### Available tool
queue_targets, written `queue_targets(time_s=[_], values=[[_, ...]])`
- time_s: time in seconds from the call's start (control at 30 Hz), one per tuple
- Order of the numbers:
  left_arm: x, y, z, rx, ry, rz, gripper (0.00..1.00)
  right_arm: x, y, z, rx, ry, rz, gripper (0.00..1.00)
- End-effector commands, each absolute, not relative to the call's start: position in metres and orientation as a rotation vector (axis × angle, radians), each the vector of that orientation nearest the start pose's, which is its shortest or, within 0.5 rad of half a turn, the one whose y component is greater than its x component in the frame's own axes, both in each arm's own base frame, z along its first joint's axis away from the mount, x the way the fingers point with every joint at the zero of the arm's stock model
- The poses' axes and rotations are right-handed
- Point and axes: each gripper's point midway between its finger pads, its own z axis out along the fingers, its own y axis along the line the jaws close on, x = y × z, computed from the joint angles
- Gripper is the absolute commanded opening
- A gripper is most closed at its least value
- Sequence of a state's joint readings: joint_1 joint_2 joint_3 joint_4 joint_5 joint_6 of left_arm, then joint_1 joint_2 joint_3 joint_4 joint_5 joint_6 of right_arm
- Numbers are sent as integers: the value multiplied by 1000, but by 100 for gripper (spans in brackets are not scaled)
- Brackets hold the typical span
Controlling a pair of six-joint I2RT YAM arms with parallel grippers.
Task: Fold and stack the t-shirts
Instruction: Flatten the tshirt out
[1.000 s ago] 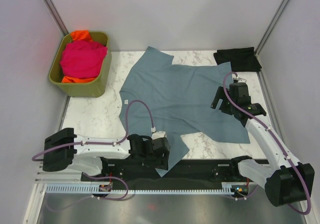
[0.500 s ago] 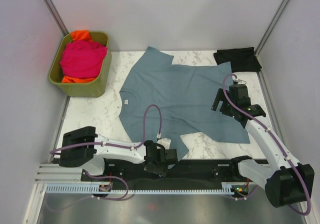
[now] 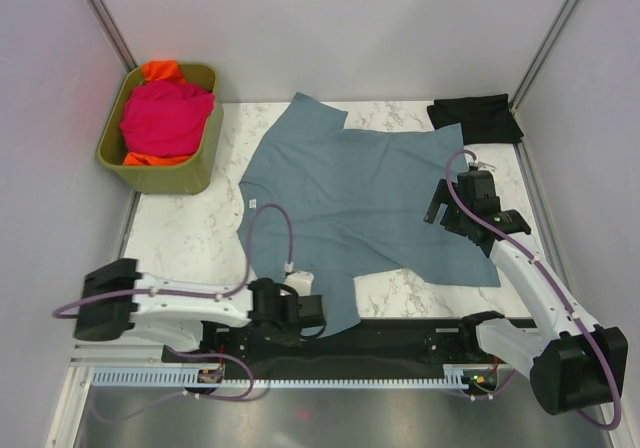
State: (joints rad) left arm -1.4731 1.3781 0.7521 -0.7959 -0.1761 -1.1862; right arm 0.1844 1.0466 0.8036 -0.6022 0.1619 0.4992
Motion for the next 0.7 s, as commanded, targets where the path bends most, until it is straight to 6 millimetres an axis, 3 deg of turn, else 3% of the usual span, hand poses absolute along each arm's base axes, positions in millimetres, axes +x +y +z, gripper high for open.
queue_targets(time_s=[0.0, 0.03, 0.17, 0.23, 0.3, 0.37, 0.5, 0.67], values=[[29, -162, 44, 199, 2855, -59, 2, 272, 35, 122, 537, 2363, 70, 98], [29, -164, 53, 158, 2834, -202, 2, 270, 31, 118, 575, 2367, 43, 98], [31, -160, 66, 57, 2795, -367, 2, 264, 23, 108, 689, 2358, 13, 98], [34, -159, 72, 50, 2778, -366, 2, 260, 19, 106, 748, 2338, -2, 98], [38, -145, 78, 61, 2766, -261, 2, 253, 3, 103, 834, 2301, -73, 98], [45, -146, 88, 57, 2728, -270, 2, 247, -11, 105, 897, 2269, -131, 98], [61, -147, 111, 26, 2609, -383, 2, 236, -39, 108, 1015, 2227, -207, 98], [63, -152, 115, 91, 2582, -431, 2, 211, -79, 100, 1311, 2086, -225, 98]])
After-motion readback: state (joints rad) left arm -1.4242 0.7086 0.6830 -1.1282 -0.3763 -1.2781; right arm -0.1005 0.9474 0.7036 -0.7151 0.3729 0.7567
